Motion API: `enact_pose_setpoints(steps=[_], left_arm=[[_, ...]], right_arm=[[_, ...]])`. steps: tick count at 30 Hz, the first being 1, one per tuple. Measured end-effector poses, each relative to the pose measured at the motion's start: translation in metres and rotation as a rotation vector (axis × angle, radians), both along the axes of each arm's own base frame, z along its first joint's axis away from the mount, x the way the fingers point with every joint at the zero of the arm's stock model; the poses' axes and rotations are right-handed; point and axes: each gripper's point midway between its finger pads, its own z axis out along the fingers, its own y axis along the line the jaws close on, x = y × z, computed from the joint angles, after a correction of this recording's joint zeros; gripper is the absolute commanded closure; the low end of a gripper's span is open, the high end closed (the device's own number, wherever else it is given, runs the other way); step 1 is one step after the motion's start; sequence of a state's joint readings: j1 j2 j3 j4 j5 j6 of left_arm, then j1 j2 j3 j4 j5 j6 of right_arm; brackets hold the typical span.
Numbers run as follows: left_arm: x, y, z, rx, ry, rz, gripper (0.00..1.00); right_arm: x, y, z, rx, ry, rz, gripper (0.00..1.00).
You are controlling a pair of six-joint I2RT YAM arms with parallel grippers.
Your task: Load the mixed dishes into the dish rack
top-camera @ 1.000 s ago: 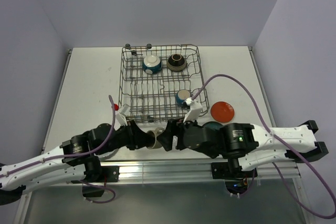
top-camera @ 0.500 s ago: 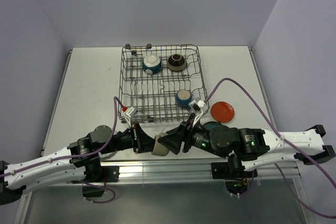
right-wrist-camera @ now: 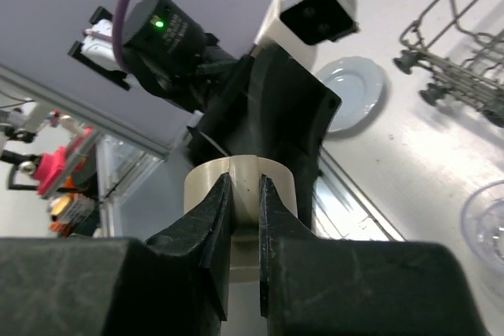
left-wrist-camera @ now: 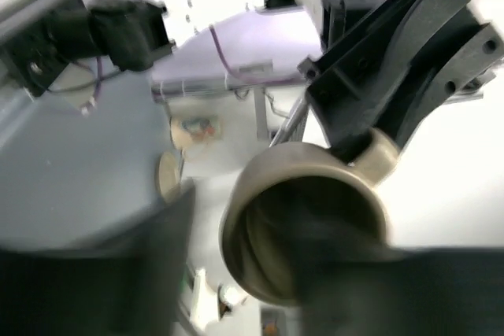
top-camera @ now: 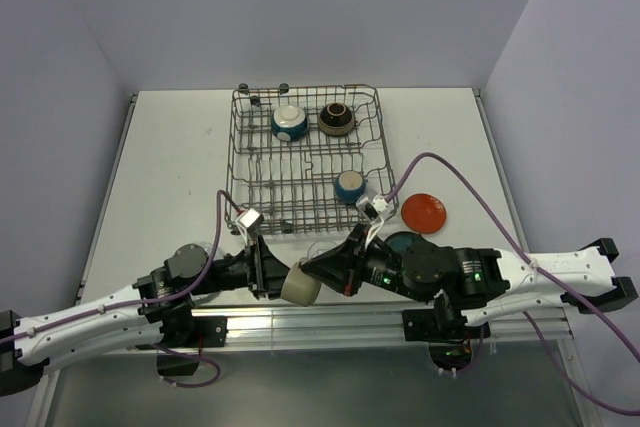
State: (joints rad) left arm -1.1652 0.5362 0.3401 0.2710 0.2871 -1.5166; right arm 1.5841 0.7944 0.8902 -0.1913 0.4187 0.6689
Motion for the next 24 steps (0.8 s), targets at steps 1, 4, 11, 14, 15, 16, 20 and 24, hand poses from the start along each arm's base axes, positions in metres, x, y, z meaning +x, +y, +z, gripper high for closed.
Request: enact_pose_setpoints(steps=[1,4,11,14,15,16,20,24], left_arm=[[0.003,0.001,-0.001,0.006,-0.005,0.018,0.23],[0.02,0.008,-0.006,0.079,0.001,0.123,0.14],[0.072,0.076,0.004,0.289,0.041,0.548,0.08],[0.083,0.104,0.0,0.342,0.037,0.668,0.13],[0.085,0.108,-0.004,0.368,0.03,0.684,0.13],[0.087,0.11,-0.011,0.406,0.021,0.695,0.14],[0.092,0.108,-0.036,0.56,-0.013,0.699,0.14],[0.095,0.102,-0.053,0.666,-0.048,0.68,0.15]], right_arm=[[0.002,-0.001,-0.001,-0.003,0.004,-0.01,1.0],[0.008,-0.005,-0.007,-0.041,0.006,-0.051,1.0],[0.063,-0.013,-0.003,-0.15,0.006,-0.241,1.0],[0.111,-0.02,-0.013,-0.247,0.024,-0.35,1.0],[0.13,-0.019,-0.02,-0.3,0.033,-0.383,1.0],[0.148,-0.021,-0.022,-0.344,0.041,-0.422,1.0],[0.221,-0.013,-0.041,-0.553,0.087,-0.513,1.0],[0.28,-0.007,-0.082,-0.734,0.168,-0.527,1.0]])
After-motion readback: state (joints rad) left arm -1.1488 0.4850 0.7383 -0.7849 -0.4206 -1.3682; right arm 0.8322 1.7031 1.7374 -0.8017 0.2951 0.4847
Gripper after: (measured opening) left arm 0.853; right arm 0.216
